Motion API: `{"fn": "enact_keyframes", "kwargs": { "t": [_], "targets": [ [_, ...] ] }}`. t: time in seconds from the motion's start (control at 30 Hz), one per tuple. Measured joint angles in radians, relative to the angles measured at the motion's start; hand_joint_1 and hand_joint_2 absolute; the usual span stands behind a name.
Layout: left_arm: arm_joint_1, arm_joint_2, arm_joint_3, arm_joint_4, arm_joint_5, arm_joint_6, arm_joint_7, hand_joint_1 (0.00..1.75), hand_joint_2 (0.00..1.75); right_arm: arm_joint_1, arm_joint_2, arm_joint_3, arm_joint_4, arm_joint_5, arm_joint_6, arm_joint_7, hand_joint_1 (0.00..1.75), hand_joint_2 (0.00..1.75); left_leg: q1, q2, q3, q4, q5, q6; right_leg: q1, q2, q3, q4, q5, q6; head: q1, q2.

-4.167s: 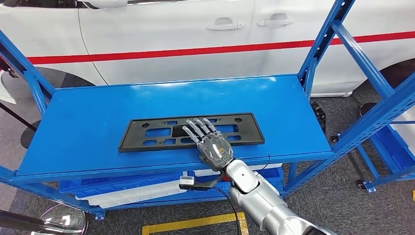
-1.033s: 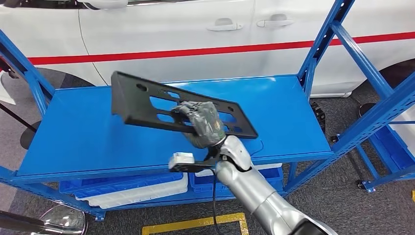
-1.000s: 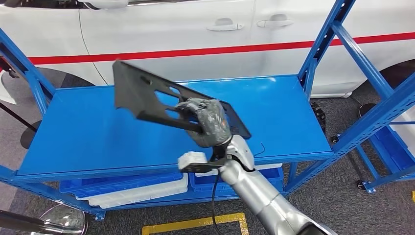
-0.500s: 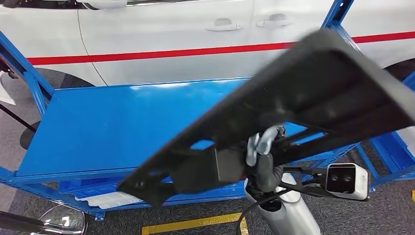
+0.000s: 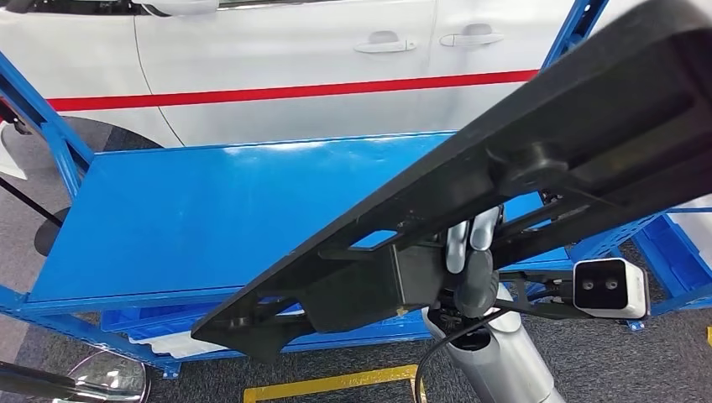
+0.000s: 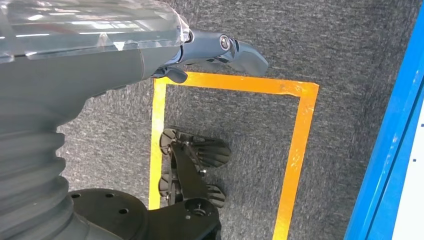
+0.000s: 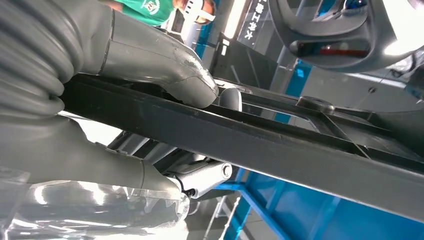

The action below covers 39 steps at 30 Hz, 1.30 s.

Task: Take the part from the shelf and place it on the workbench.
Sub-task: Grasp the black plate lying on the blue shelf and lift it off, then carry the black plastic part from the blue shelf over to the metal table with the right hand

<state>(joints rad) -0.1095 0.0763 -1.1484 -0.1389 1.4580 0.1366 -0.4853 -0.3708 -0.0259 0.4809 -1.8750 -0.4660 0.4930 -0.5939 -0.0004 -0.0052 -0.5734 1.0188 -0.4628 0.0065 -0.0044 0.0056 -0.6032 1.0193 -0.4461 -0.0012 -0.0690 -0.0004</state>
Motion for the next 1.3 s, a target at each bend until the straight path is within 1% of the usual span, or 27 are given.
{"fn": "enact_keyframes", "kwargs": {
  "t": [0.1,0.17,0.2,0.27,0.3,0.33,0.37,0.4,0.43,0.47,0.53,0.6,0.67,0.7,0.77,0.8,0.83,0.87,0.9,0.97,1.0,1.03,1.13,1.17,1.2,1.23,1.3],
  "targets": [
    [-0.001,0.003,0.0,0.0,0.0,0.001,-0.003,0.0,1.75,-0.013,-0.01,0.005,0.013,0.004,0.0,-0.003,1.75,1.75,0.002,0.0,0.003,-0.008,0.004,0.008,0.0,0.0,0.001,-0.003,0.002,0.006,0.0,0.0],
    [-0.002,0.004,0.001,0.0,0.0,-0.006,-0.008,0.0,1.75,-0.027,-0.025,0.011,0.02,0.019,-0.007,-0.013,1.75,1.75,0.009,0.003,0.013,-0.029,0.016,0.016,0.001,0.0,-0.006,0.018,-0.016,0.012,0.0,0.0],
    [-0.003,0.003,0.002,0.0,0.0,-0.013,-0.012,0.0,1.75,-0.037,-0.035,0.015,0.025,0.022,-0.014,-0.017,1.75,1.75,0.013,0.004,0.018,-0.038,0.021,0.019,0.0,-0.001,-0.023,0.056,-0.039,0.016,0.0,0.0],
    [-0.004,0.003,0.005,0.0,0.0,-0.027,-0.022,0.0,1.75,-0.058,-0.059,0.024,0.041,0.015,-0.032,-0.019,1.75,1.75,0.012,0.006,0.02,-0.042,0.023,0.021,-0.006,-0.001,-0.083,0.182,-0.1,0.024,0.0,0.0],
    [-0.003,0.003,0.007,0.0,0.0,-0.032,-0.026,0.0,1.75,-0.067,-0.07,0.028,0.051,0.009,-0.04,-0.019,1.75,1.75,0.013,0.006,0.02,-0.041,0.022,0.02,-0.011,-0.001,-0.112,0.238,-0.118,0.029,0.0,0.0],
    [-0.003,0.003,0.008,0.0,0.0,-0.035,-0.028,0.0,1.75,-0.075,-0.08,0.032,0.06,0.003,-0.046,-0.019,1.75,1.75,0.014,0.006,0.02,-0.04,0.021,0.018,-0.016,-0.001,-0.126,0.264,-0.117,0.034,0.0,0.0],
    [-0.003,0.003,0.009,0.0,0.0,-0.037,-0.029,0.0,1.75,-0.081,-0.087,0.035,0.068,0.0,-0.05,-0.019,1.75,1.75,0.017,0.006,0.02,-0.037,0.018,0.015,-0.021,-0.002,-0.121,0.25,-0.097,0.038,0.0,0.0],
    [-0.002,0.003,0.009,0.0,0.0,-0.038,-0.029,0.0,1.75,-0.087,-0.093,0.038,0.074,-0.002,-0.052,-0.019,1.75,1.75,0.021,0.005,0.021,-0.032,0.015,0.01,-0.025,-0.004,-0.099,0.202,-0.064,0.043,0.0,0.0],
    [-0.002,0.003,0.01,0.0,0.0,-0.039,-0.03,0.0,1.75,-0.093,-0.097,0.041,0.078,-0.003,-0.053,-0.019,1.75,1.75,0.024,0.004,0.02,-0.025,0.009,0.002,-0.03,-0.005,-0.066,0.134,-0.032,0.048,0.0,0.0],
    [-0.003,0.004,0.01,0.0,0.0,-0.039,-0.031,0.0,1.75,-0.099,-0.101,0.044,0.082,-0.004,-0.054,-0.019,1.75,1.75,0.025,0.003,0.018,-0.015,0.003,-0.006,-0.03,-0.005,-0.038,0.074,-0.011,0.047,0.0,0.0],
    [-0.002,0.006,0.014,0.001,0.0,-0.039,-0.034,0.0,1.75,-0.107,-0.107,0.049,0.089,-0.005,-0.058,-0.019,1.75,1.75,0.024,0.001,0.013,-0.004,-0.006,-0.023,-0.026,-0.001,-0.012,0.019,-0.003,0.033,0.0,0.0],
    [-0.002,0.006,0.02,0.002,0.0,-0.038,-0.038,0.0,1.75,-0.114,-0.11,0.056,0.095,-0.008,-0.069,-0.019,1.75,1.75,0.025,0.001,0.014,-0.006,-0.007,-0.036,-0.022,0.002,-0.014,0.021,-0.007,0.012,0.0,0.0],
    [-0.003,0.006,0.024,0.002,0.0,-0.039,-0.04,0.0,1.75,-0.128,-0.111,0.064,0.098,-0.01,-0.079,-0.017,1.75,1.75,0.029,0.002,0.008,0.013,-0.024,-0.046,-0.021,0.002,-0.011,0.018,-0.007,-0.003,0.0,0.0],
    [-0.004,0.005,0.026,0.002,0.0,-0.039,-0.042,0.0,1.75,-0.135,-0.111,0.07,0.099,-0.012,-0.083,-0.016,1.75,1.75,0.03,0.002,-0.008,0.049,-0.046,-0.048,-0.022,0.001,-0.009,0.016,-0.007,-0.01,0.0,0.0],
    [-0.002,0.006,0.028,0.002,0.0,-0.039,-0.044,0.0,1.75,-0.144,-0.111,0.082,0.102,-0.014,-0.088,-0.015,1.75,1.75,0.029,0.002,-0.071,0.178,-0.106,-0.049,-0.018,0.0,-0.007,0.016,-0.01,-0.019,0.0,0.0],
    [-0.001,0.006,0.03,0.002,0.0,-0.039,-0.045,0.0,1.75,-0.145,-0.111,0.088,0.104,-0.016,-0.089,-0.014,1.75,1.75,0.029,0.002,-0.104,0.242,-0.126,-0.049,-0.014,0.0,-0.006,0.016,-0.011,-0.022,0.0,0.0],
    [0.001,0.006,0.031,0.002,0.0,-0.04,-0.045,0.0,1.75,-0.146,-0.111,0.093,0.106,-0.017,-0.09,-0.013,1.75,1.75,0.028,0.002,-0.127,0.281,-0.131,-0.047,-0.011,0.0,-0.005,0.016,-0.013,-0.024,0.0,0.0],
    [0.001,0.005,0.032,0.002,0.0,-0.04,-0.045,0.0,1.75,-0.15,-0.111,0.098,0.109,-0.02,-0.09,-0.011,1.75,1.75,0.027,0.002,-0.132,0.28,-0.114,-0.044,-0.007,0.0,-0.004,0.017,-0.014,-0.025,0.0,0.0],
    [0.002,0.005,0.032,0.002,0.0,-0.041,-0.045,0.0,1.75,-0.156,-0.111,0.102,0.112,-0.022,-0.091,-0.009,1.75,1.75,0.026,0.002,-0.119,0.242,-0.082,-0.038,-0.005,0.001,-0.002,0.017,-0.015,-0.027,0.0,0.0],
    [0.001,0.007,0.033,0.003,0.0,-0.041,-0.045,0.0,1.75,-0.173,-0.111,0.109,0.118,-0.027,-0.092,-0.006,1.75,1.75,0.018,0.001,-0.065,0.114,-0.008,-0.021,0.0,0.003,0.002,0.018,-0.018,-0.026,0.0,0.0],
    [0.0,0.008,0.033,0.003,0.0,-0.041,-0.045,0.0,1.75,-0.181,-0.111,0.111,0.122,-0.029,-0.092,-0.005,1.75,1.75,0.013,0.001,-0.045,0.065,0.013,-0.014,0.002,0.004,0.002,0.019,-0.018,-0.024,0.0,0.0],
    [0.0,0.009,0.033,0.004,0.0,-0.041,-0.045,0.0,1.75,-0.188,-0.111,0.114,0.126,-0.032,-0.092,-0.005,1.75,1.75,0.009,0.001,-0.033,0.035,0.022,-0.01,0.002,0.004,0.0,0.019,-0.017,-0.021,0.0,0.0],
    [0.0,0.01,0.033,0.005,0.0,-0.042,-0.045,0.0,1.75,-0.2,-0.112,0.119,0.138,-0.04,-0.092,-0.005,1.75,1.75,0.007,0.002,-0.032,0.012,0.024,-0.003,0.0,0.002,-0.009,0.022,-0.014,-0.005,0.0,0.0],
    [0.0,0.01,0.033,0.005,0.0,-0.042,-0.045,0.0,1.75,-0.205,-0.112,0.12,0.142,-0.043,-0.092,-0.005,1.75,1.75,0.009,0.003,-0.032,0.005,0.028,0.002,0.0,0.001,-0.013,0.03,-0.025,0.001,0.0,0.0],
    [-0.001,0.01,0.033,0.005,0.0,-0.043,-0.045,0.0,1.75,-0.211,-0.112,0.122,0.146,-0.045,-0.092,-0.006,1.75,1.75,0.012,0.004,-0.032,-0.002,0.033,0.008,0.0,0.0,-0.022,0.054,-0.049,0.005,0.0,0.0],
    [-0.001,0.01,0.033,0.005,0.0,-0.043,-0.045,0.0,1.75,-0.218,-0.112,0.125,0.149,-0.047,-0.092,-0.006,1.75,1.75,0.014,0.005,-0.033,-0.006,0.038,0.013,-0.001,-0.001,-0.038,0.1,-0.085,0.009,0.0,0.0],
    [-0.001,0.01,0.033,0.005,0.0,-0.042,-0.045,0.0,1.75,-0.226,-0.112,0.132,0.156,-0.051,-0.092,-0.008,1.75,1.75,0.013,0.006,-0.041,-0.005,0.043,0.017,-0.003,-0.001,-0.081,0.222,-0.156,0.014,0.0,0.0]
  ]
}}
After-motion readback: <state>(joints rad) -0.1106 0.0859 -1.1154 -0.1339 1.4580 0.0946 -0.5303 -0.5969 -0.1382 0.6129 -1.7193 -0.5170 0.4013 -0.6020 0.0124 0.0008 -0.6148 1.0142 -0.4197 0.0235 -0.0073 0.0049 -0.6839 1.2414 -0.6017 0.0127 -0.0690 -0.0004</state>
